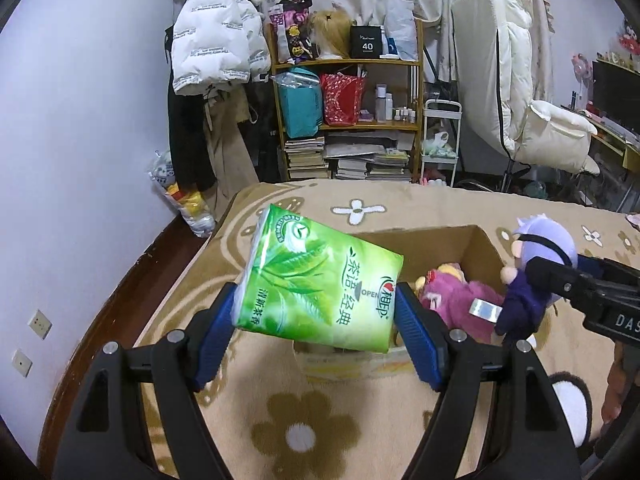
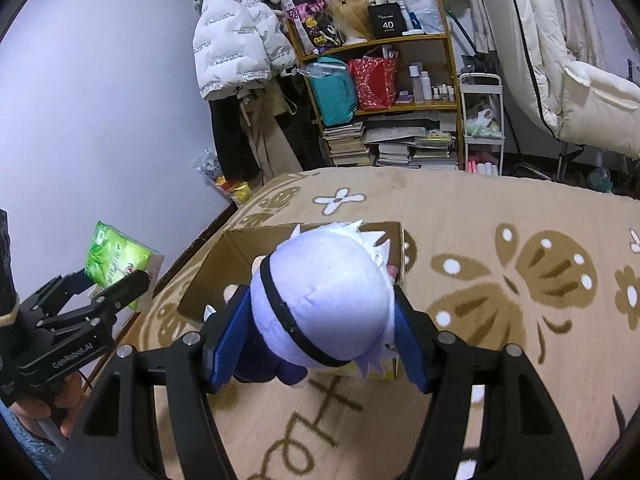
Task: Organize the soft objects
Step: 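Lift both items over the box and open both grippers to drop them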
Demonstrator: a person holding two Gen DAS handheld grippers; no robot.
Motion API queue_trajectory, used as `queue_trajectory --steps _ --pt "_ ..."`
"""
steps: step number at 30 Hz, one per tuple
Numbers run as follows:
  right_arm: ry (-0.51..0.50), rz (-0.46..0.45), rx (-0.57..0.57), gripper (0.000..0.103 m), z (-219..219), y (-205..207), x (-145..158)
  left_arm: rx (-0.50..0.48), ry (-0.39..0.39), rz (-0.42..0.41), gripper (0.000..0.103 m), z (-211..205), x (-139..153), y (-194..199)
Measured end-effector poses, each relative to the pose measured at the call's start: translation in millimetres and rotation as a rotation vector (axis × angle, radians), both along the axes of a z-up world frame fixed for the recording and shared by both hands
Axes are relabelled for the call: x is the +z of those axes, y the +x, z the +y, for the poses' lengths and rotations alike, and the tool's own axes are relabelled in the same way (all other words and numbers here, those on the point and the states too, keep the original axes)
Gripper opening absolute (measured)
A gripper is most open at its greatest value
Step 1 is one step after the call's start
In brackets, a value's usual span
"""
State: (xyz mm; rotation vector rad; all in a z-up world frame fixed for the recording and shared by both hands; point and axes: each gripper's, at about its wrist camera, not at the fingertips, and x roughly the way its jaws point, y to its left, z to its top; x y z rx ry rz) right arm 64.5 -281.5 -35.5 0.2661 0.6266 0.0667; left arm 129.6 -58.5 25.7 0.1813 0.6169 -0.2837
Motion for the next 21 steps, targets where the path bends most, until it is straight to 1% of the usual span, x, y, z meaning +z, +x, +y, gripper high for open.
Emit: queue_trajectory --steps 2,4,9,14,18,21 --pt "0.002 0.007 0.005 0.07 -1.9 9.3 0.2 0.0 0.008 -0.006 0.076 -2.5 -0.1 7.7" --pt "0.028 0.008 0.01 0.071 -6.9 19.2 1.3 0.001 0.009 0.001 0.076 -4.9 -1.9 16.2" --pt "0.068 0.007 0.022 0.071 -15.8 37.2 2.0 0.002 -0.028 0.034 0.076 -7.2 -8.0 33.3" --pt "0.163 0.028 0.055 0.072 -20.5 58.5 -1.8 0.011 -0.029 0.053 0.076 -11.0 -14.6 45.7" --pt "0.115 0.053 0.068 0.073 -13.2 68.6 -2.7 0.011 -0.046 0.096 0.078 -13.2 -21.6 53.2" --pt "0.112 0.08 0.079 0.074 -10.4 73.4 -4.0 0.026 -0.023 0.129 0.085 -13.1 -30.0 55.8"
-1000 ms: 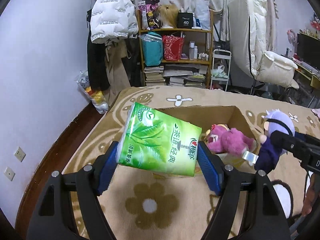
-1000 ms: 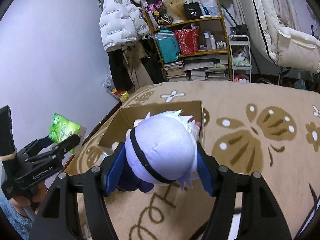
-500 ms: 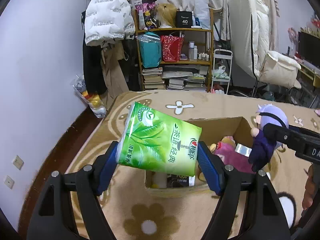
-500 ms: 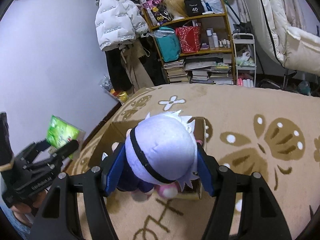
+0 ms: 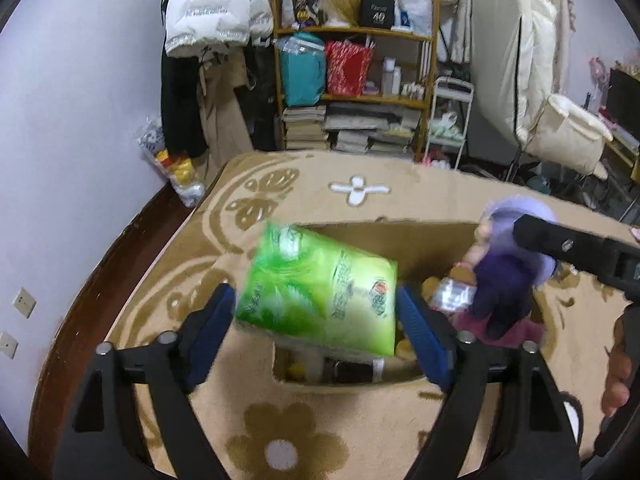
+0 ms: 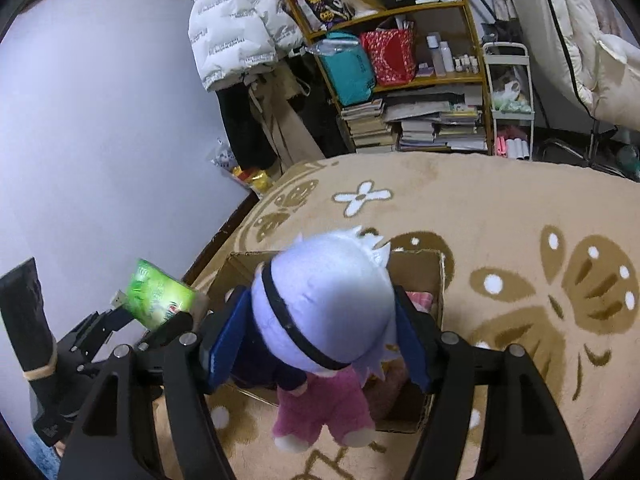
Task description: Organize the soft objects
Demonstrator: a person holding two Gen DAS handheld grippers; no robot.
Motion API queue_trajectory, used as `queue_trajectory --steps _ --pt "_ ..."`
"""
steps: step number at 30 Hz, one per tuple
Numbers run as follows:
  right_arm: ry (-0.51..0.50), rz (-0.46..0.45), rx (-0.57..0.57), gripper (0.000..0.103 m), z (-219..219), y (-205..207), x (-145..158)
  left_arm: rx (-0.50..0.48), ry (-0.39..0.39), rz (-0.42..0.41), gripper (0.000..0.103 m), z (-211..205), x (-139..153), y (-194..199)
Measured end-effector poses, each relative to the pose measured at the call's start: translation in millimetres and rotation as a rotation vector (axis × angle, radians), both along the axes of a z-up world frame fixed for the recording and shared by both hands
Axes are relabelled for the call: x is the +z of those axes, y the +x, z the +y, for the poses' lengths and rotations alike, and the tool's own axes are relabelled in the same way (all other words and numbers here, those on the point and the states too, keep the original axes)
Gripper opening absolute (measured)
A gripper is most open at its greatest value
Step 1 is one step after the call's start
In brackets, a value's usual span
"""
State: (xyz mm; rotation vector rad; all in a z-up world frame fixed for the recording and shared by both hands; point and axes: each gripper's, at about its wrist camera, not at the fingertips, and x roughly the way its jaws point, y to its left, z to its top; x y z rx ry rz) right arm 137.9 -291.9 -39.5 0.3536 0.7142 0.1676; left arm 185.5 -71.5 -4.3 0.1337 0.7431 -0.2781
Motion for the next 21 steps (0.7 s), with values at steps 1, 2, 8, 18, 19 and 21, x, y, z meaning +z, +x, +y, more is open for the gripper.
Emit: queue_trajectory --steps 1,2,8,18,19,21 --pt "-0.004 0.005 0.003 0.079 0.5 0.9 0.1 0.007 0.01 0.008 0.087 0.4 -2.1 0.3" --pt "-0.011 0.006 0.001 0.086 0.6 0.5 0.8 0.016 0.013 0.011 0.09 1.5 -3.6 -0.7" --pt "-0.043 -0.003 -0.031 0.1 -1.2 -9.8 6.5 0.029 0.02 -0.016 0.099 10.6 5.0 -9.4" --pt "-0.073 -0.045 -0.03 0.103 -2.5 -50.9 32.0 0.039 0.037 -0.096 0.101 31.3 44.8 -46.9" --pt "-0.076 -0.046 -0.034 0.103 -3.2 -54.8 34.4 0.039 0.04 -0.107 0.102 32.5 49.4 -51.7" --pt "-0.079 -0.054 -0.039 0.103 -5.0 -65.3 37.5 0.041 0.035 -0.13 0.103 35.7 59.1 -63.5"
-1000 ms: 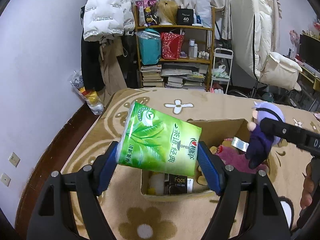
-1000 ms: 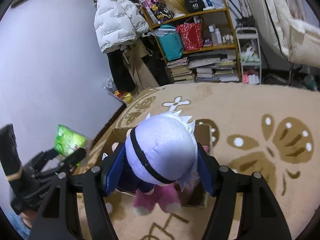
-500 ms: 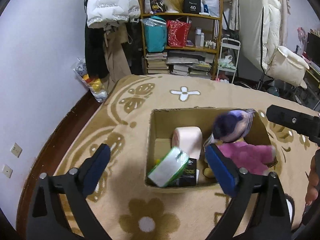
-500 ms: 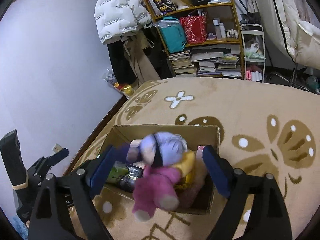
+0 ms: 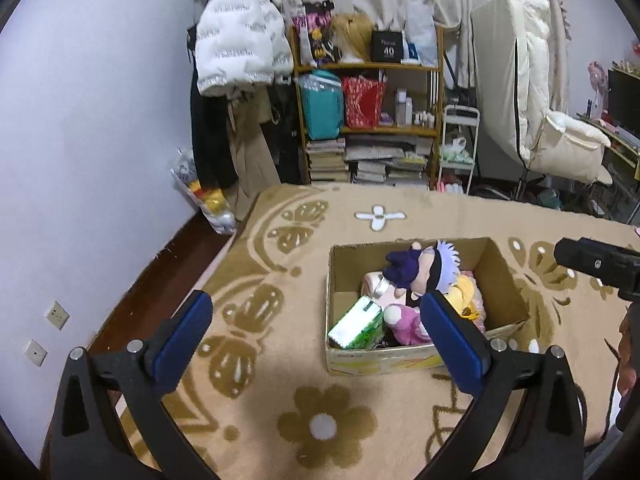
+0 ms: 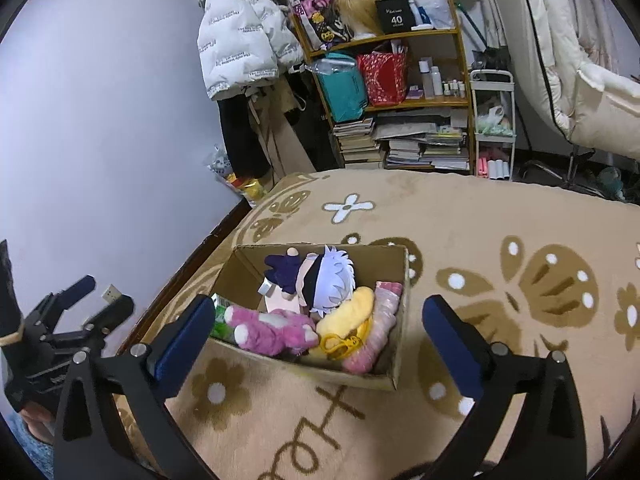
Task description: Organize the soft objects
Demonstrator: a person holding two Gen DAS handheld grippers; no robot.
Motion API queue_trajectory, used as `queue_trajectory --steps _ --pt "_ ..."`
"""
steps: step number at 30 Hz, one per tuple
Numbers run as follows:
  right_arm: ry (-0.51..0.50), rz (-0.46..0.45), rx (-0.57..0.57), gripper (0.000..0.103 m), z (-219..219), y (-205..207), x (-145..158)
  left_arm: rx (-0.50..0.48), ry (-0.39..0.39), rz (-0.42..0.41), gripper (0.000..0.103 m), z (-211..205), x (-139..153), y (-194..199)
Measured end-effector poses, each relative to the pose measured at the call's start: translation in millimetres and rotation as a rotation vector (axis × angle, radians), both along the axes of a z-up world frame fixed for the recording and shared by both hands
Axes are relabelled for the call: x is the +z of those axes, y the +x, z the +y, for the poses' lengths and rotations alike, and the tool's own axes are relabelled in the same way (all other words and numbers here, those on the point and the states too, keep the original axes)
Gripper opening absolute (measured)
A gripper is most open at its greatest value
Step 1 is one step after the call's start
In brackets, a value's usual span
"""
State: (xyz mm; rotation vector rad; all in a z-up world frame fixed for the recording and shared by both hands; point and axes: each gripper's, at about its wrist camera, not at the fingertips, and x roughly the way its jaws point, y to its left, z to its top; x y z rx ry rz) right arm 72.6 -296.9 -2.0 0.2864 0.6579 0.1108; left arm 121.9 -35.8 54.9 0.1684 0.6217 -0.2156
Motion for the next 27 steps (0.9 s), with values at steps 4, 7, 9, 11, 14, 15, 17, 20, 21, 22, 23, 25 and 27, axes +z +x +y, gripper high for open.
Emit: queue_trajectory --steps 4,7,9,11,14,15,17,20,21,22,23,25,27 --pt "0.026 -0.025 -0.013 0.103 -3.7 -23.4 7.6 0.015 0.0 -0.037 0.103 7.3 14.6 -21.0" --pt "0.028 -0.043 -0.013 0.103 -3.2 -38.9 13.8 0.021 0.002 -0.058 0.103 12.5 21.8 -35.9" --pt "0.022 -0.054 -0.016 0.103 -1.3 -47.6 17.9 0.019 0.006 -0.066 0.103 14.7 24.1 -44.2" --pt "0.03 -0.068 -0.018 0.103 -1.1 -58.0 20.1 0.025 0.008 -0.074 0.103 16.1 24.7 -53.3" --pt "0.055 -0.096 -0.019 0.103 -0.7 -72.4 20.8 0.031 -0.005 -0.083 0.103 19.3 25.4 -66.0" --pt "0.056 -0.099 -0.021 0.103 -0.9 -75.8 20.5 0.034 -0.008 -0.088 0.103 20.5 25.8 -70.3" --pt "0.053 -0.098 -0.025 0.103 -0.5 -82.7 18.1 0.037 -0.014 -0.096 0.103 21.8 25.2 -78.2" --pt "0.042 -0.098 -0.029 0.103 -0.7 -92.6 12.7 0.037 0.0 -0.109 0.103 22.9 22.3 -88.2" --pt "0.033 -0.094 -0.041 0.103 -1.4 -96.2 9.3 0.037 0.008 -0.109 0.103 22.8 21.0 -89.4" --pt "0.025 -0.089 -0.053 0.103 -1.6 -98.4 6.5 0.047 0.018 -0.108 0.103 22.3 18.8 -90.6" --pt "0.018 -0.084 -0.065 0.103 -2.0 -100.9 2.2 0.054 0.02 -0.11 0.103 22.5 15.8 -91.9" --pt "0.024 -0.079 -0.078 0.103 -4.2 -105.6 -6.7 0.055 0.005 -0.099 0.103 24.8 7.3 -93.9" --pt "0.027 -0.088 -0.089 0.103 -4.7 -110.9 -13.8 0.05 0.003 -0.1 0.103 26.4 -0.7 -95.9"
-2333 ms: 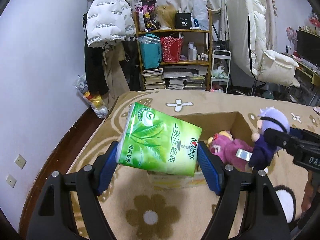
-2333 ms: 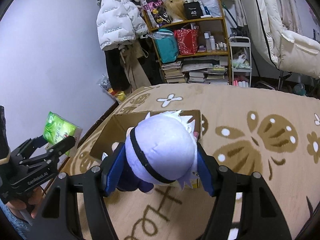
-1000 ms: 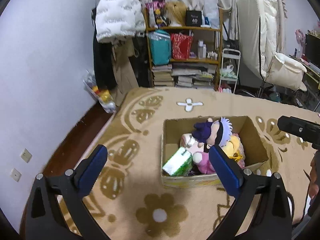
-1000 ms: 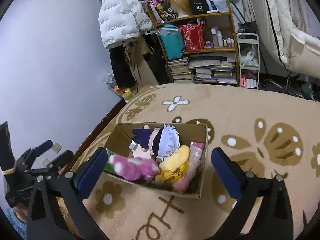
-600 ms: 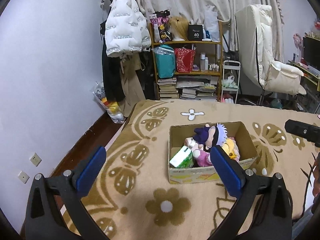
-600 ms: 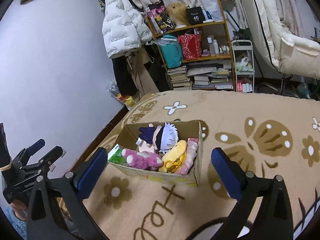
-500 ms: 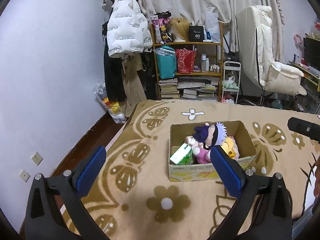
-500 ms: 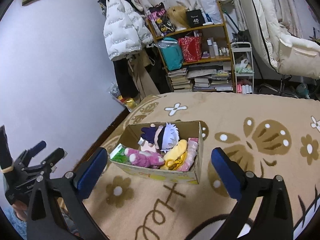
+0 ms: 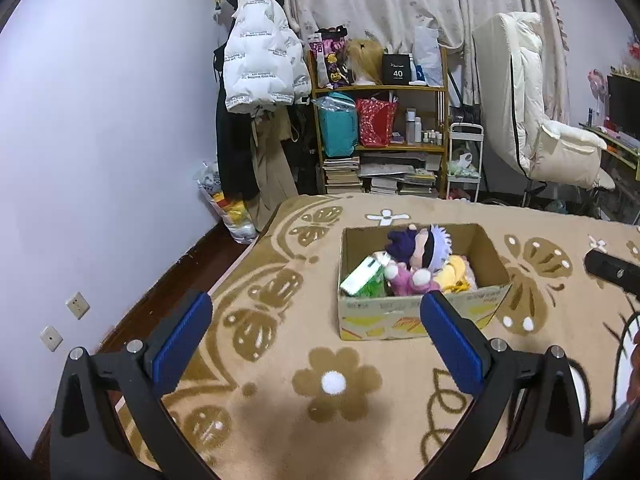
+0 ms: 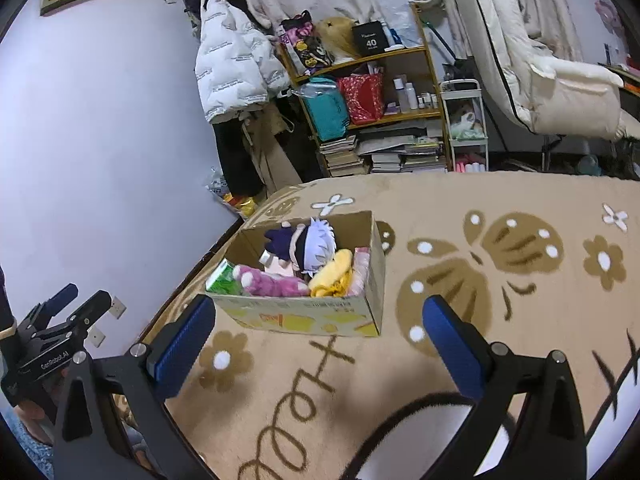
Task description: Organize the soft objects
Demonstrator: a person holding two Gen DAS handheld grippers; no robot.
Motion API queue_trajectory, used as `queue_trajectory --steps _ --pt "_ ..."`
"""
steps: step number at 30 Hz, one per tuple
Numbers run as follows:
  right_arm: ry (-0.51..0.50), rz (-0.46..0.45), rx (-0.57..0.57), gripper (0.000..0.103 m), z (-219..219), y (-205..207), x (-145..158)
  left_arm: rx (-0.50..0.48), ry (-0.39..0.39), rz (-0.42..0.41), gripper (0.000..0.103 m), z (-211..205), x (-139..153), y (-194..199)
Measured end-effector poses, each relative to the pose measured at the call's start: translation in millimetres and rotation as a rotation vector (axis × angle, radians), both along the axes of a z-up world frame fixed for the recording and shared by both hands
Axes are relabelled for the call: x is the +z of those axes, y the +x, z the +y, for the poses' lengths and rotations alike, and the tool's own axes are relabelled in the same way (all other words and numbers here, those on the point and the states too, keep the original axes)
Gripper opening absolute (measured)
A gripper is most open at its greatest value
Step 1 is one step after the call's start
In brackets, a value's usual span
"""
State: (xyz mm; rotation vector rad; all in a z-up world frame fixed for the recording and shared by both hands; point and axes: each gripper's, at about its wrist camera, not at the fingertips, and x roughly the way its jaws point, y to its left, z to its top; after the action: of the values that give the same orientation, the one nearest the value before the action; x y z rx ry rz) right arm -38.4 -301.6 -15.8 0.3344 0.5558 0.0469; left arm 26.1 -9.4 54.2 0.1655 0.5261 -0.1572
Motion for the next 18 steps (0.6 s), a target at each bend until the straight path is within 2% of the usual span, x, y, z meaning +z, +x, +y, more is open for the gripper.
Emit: queue_trajectory --steps 3,11,18 --pt "-0.02 -0.035 -0.016 0.103 0.2 -9.6 -4.7 -0.003 0.052 0.002 0.103 -0.1 -13.5 -0.9" --pt "-0.061 -0.095 -0.038 0.103 1.9 -25.2 -9.6 -0.035 0.044 0.011 0.103 4.5 -28.5 -0.1" --pt "-0.057 -0.09 -0.043 0.103 0.3 -27.8 -13.8 -0.009 0.056 0.006 0.103 5.0 -36.8 1.2"
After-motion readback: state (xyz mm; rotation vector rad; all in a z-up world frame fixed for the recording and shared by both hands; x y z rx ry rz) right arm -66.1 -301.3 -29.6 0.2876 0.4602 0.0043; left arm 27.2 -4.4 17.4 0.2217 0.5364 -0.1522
